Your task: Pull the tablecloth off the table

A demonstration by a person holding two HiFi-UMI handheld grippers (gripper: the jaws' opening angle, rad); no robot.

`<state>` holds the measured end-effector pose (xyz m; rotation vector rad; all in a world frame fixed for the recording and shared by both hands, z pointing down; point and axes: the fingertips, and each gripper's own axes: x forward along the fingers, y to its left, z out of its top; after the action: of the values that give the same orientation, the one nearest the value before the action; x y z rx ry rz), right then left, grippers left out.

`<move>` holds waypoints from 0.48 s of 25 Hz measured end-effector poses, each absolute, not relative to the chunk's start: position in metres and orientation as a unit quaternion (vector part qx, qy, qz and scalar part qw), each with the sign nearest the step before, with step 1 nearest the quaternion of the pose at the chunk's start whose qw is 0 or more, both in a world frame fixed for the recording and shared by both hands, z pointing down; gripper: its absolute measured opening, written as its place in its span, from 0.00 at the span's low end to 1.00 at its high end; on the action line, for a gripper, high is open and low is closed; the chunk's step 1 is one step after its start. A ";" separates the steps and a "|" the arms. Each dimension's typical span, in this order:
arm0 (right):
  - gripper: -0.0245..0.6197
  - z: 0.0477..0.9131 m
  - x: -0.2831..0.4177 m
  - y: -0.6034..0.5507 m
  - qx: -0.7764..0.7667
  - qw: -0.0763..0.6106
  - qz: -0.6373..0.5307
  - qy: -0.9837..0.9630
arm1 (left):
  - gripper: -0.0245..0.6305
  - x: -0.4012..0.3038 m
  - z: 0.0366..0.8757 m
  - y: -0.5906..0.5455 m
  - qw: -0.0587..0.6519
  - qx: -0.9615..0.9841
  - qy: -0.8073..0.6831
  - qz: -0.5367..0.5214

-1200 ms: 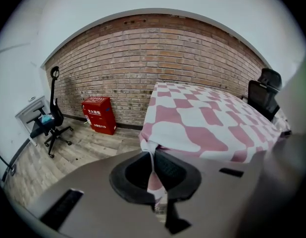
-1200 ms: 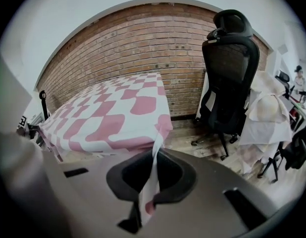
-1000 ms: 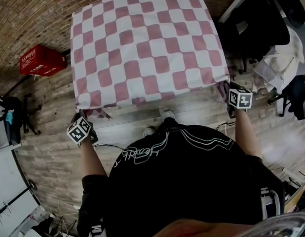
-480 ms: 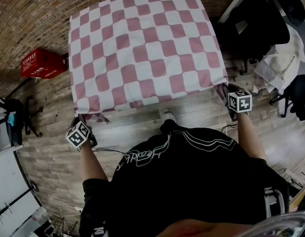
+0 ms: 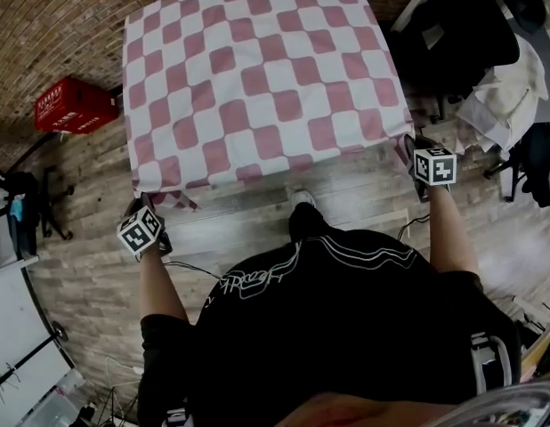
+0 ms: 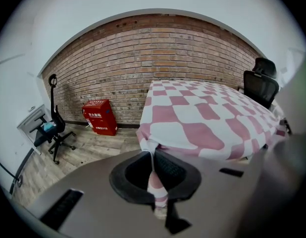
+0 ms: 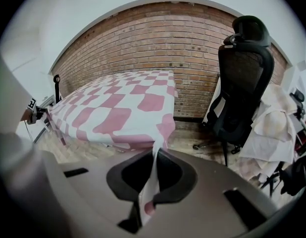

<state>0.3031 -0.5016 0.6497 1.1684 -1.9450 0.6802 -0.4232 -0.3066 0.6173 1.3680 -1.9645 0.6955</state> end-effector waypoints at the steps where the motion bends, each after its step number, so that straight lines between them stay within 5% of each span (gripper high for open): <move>1: 0.03 0.649 0.302 -0.501 0.459 0.375 0.266 -0.760 | 0.05 -0.424 0.617 -0.305 0.317 0.522 -0.746 0.266; 12: 0.03 0.639 0.300 -0.480 0.485 0.361 0.259 -0.753 | 0.05 -0.417 0.613 -0.281 0.316 0.534 -0.745 0.244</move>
<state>0.3001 -0.4799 0.6392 1.2509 -1.9401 0.6679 -0.4166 -0.2806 0.6129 1.4062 -1.9631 0.6421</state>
